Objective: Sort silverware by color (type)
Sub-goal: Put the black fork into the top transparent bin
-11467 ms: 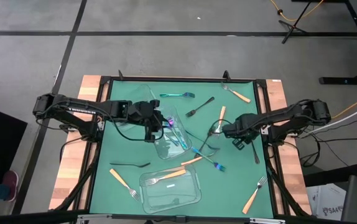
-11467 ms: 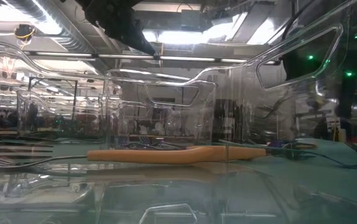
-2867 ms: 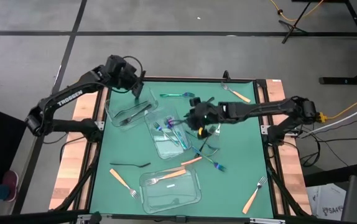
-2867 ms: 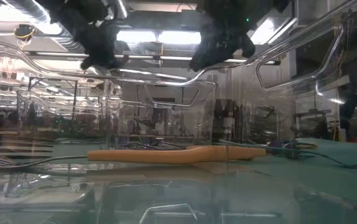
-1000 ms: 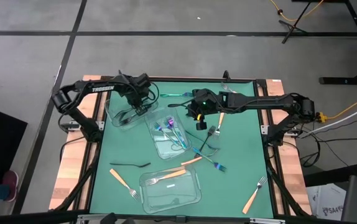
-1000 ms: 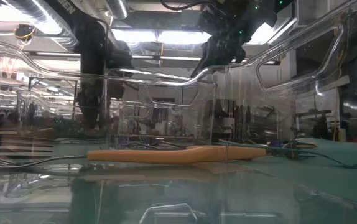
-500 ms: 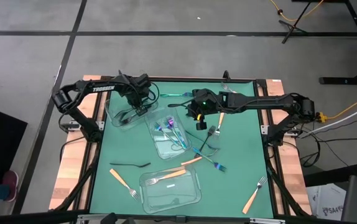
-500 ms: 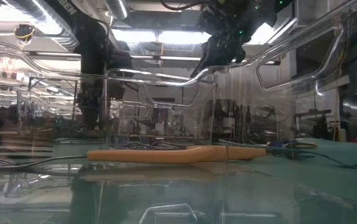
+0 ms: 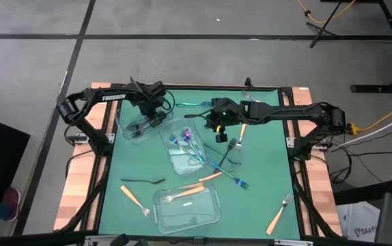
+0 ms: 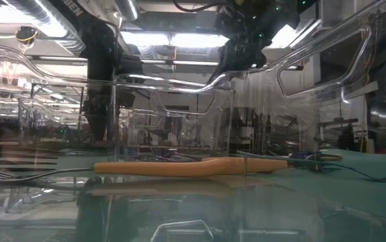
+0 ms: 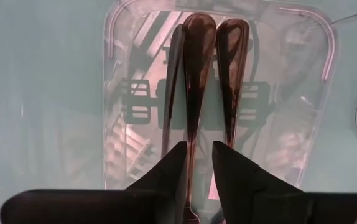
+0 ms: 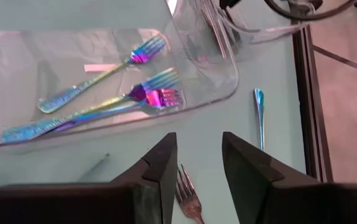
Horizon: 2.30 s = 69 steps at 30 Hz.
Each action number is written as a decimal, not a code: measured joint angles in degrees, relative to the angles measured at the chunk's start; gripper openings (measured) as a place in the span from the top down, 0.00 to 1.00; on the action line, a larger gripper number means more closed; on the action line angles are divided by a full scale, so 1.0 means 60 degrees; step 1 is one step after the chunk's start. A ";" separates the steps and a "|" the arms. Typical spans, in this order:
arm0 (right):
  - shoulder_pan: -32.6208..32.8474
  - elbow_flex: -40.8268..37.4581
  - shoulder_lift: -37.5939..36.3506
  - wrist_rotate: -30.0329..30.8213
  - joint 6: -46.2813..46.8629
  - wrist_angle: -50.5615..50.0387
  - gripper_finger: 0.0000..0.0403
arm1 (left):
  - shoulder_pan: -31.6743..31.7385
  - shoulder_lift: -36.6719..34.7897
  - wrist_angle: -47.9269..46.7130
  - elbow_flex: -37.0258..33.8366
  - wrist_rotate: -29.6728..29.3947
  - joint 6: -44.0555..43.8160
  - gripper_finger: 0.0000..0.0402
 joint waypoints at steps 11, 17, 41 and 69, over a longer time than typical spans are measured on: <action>-0.1083 -0.0007 0.0004 -0.0203 -0.0070 -0.1370 0.71 | 0.0002 0.0000 0.0135 0.0000 -0.0002 0.0002 0.82; -0.2204 -0.0007 0.0007 -0.0469 -0.0068 -0.1446 0.71 | 0.0002 0.0000 0.0153 0.0000 -0.0004 -0.0001 0.82; -0.3688 -0.0007 0.2006 -0.2703 -0.0602 -0.0497 0.71 | 0.0004 -0.0004 0.0164 0.0000 -0.0004 -0.0244 0.82; -0.3686 0.0029 0.3549 -0.2600 -0.2276 -0.0801 0.71 | 0.0004 -0.0004 0.0470 0.0000 -0.0004 -0.0238 0.82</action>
